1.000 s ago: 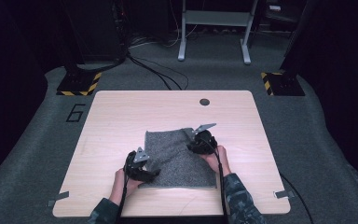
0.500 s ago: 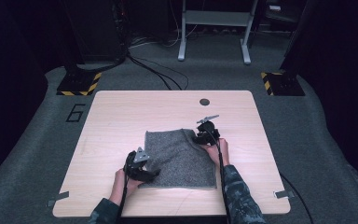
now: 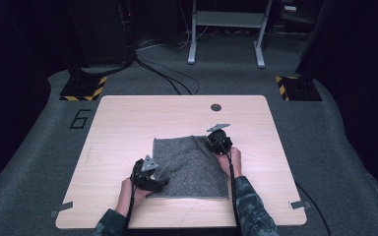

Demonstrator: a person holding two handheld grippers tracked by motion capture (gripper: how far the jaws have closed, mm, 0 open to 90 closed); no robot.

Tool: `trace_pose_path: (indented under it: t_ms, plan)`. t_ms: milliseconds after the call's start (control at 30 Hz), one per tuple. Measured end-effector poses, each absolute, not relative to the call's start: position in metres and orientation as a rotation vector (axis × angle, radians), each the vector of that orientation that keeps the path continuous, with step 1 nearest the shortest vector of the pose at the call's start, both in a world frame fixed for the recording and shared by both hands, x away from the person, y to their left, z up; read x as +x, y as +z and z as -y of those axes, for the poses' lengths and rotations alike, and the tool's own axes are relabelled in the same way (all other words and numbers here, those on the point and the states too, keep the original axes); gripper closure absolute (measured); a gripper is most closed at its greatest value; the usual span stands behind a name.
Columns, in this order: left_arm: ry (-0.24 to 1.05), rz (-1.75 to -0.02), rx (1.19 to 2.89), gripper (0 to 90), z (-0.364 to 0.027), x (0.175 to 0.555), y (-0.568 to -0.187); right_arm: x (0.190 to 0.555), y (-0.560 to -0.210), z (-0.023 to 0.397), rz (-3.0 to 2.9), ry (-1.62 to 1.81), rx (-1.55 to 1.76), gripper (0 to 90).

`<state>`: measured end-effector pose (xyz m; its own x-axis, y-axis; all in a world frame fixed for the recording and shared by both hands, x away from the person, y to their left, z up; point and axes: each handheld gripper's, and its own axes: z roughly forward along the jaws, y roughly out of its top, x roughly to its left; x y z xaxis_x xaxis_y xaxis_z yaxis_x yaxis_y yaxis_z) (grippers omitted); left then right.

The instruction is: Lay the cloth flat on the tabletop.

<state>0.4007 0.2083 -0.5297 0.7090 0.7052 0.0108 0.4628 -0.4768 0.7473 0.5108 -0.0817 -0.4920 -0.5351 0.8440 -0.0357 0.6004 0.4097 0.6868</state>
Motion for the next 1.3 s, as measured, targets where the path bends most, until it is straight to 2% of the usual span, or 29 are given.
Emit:
trace_pose_path:
  t_ms: [200, 400, 600, 800, 967, 1200, 1300]
  plan:
    - [0.411, -0.884, 2.160, 15.8, -0.208, 0.401, -0.530, 0.503, -0.473, 0.089, -2.139, 0.795, 1.163, 85.8]
    - [0.411, -0.885, 2.159, 15.8, -0.208, 0.401, -0.530, 0.509, -0.483, 0.101, -2.145, 0.807, 1.244, 75.5]
    - [0.411, -0.885, 2.158, 15.8, -0.208, 0.401, -0.530, 0.510, -0.483, 0.124, -2.116, 0.859, 1.337, 70.6]
    - [0.411, -0.885, 2.159, 15.8, -0.208, 0.401, -0.530, 0.513, -0.496, 0.116, -2.215, 0.794, 1.325, 69.3]
    - [0.412, -0.885, 2.159, 15.8, -0.208, 0.401, -0.530, 0.517, -0.509, 0.102, -2.259, 0.777, 1.283, 63.0]
    - [0.404, -0.889, 2.172, 15.7, -0.208, 0.401, -0.529, 0.504, -0.492, 0.113, -2.249, 0.873, 1.323, 48.0]
    - [0.410, -0.893, 2.169, 15.6, -0.208, 0.400, -0.529, 0.486, -0.487, 0.110, -2.332, 0.952, 1.306, 25.2]
